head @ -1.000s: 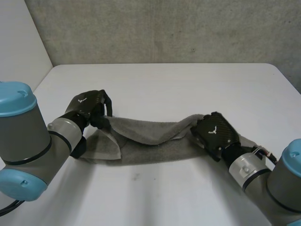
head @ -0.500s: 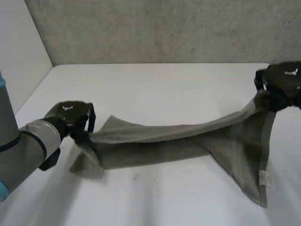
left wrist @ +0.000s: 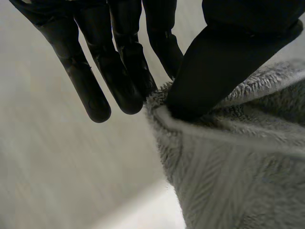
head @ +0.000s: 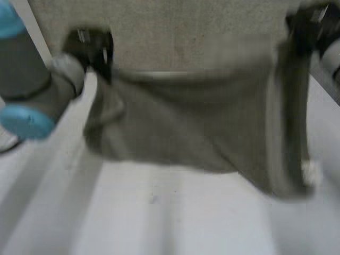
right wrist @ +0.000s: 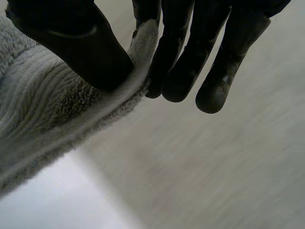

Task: Fold the towel.

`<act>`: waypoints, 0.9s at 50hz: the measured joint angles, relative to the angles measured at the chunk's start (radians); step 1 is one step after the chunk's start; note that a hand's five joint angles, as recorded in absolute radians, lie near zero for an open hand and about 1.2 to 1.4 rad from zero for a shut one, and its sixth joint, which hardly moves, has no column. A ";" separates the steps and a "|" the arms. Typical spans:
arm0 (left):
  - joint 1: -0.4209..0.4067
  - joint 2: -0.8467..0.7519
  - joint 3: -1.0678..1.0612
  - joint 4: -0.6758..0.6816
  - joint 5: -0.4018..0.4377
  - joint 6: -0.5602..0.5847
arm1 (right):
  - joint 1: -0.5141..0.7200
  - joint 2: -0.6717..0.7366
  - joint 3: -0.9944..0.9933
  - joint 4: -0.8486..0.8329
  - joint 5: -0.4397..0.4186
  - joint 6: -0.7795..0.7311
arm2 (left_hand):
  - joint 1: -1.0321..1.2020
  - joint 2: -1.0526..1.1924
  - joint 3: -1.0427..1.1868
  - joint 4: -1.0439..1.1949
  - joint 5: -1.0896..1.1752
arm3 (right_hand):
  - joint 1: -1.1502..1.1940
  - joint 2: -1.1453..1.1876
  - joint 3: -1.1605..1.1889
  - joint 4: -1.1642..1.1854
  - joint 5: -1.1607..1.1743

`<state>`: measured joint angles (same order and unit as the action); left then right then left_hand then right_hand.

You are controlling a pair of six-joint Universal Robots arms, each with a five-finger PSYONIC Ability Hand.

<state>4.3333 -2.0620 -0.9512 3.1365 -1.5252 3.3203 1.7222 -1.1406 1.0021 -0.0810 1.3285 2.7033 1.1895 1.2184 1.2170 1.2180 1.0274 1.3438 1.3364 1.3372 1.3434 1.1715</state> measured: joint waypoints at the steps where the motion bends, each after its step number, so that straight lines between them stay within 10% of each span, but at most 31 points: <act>1: 0.000 0.001 0.030 0.020 -0.001 -0.003 | 0.001 -0.002 -0.024 -0.034 0.005 0.018 | 0.000 0.000 0.000 0.000 0.000 | 0.000 0.000 0.000 0.000 0.000; 17: 0.024 0.162 0.005 0.267 0.002 -0.117 | -0.006 -0.189 0.147 -0.361 -0.026 0.286 | 0.000 0.000 0.000 0.000 0.001 | 0.002 0.000 0.000 0.000 0.000; 29: 0.054 0.166 -0.574 0.235 0.014 -0.040 | -0.007 -0.185 0.613 -0.349 -0.216 0.225 | 0.000 0.000 0.000 0.000 0.001 | 0.003 0.000 0.000 0.000 0.000; 45: 0.052 0.068 -0.818 0.239 0.000 0.192 | -0.114 -0.169 0.921 -0.337 -0.225 0.014 | 0.000 0.000 0.000 0.000 0.001 | 0.004 0.000 0.000 0.000 0.000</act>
<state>4.3849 -1.9940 -1.7688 3.3753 -1.5256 3.5123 1.6085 -1.3099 1.9236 -0.4182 1.1035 2.7176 1.1895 1.2185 1.2172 1.2184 1.0280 1.3475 1.3364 1.3372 1.3435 1.1717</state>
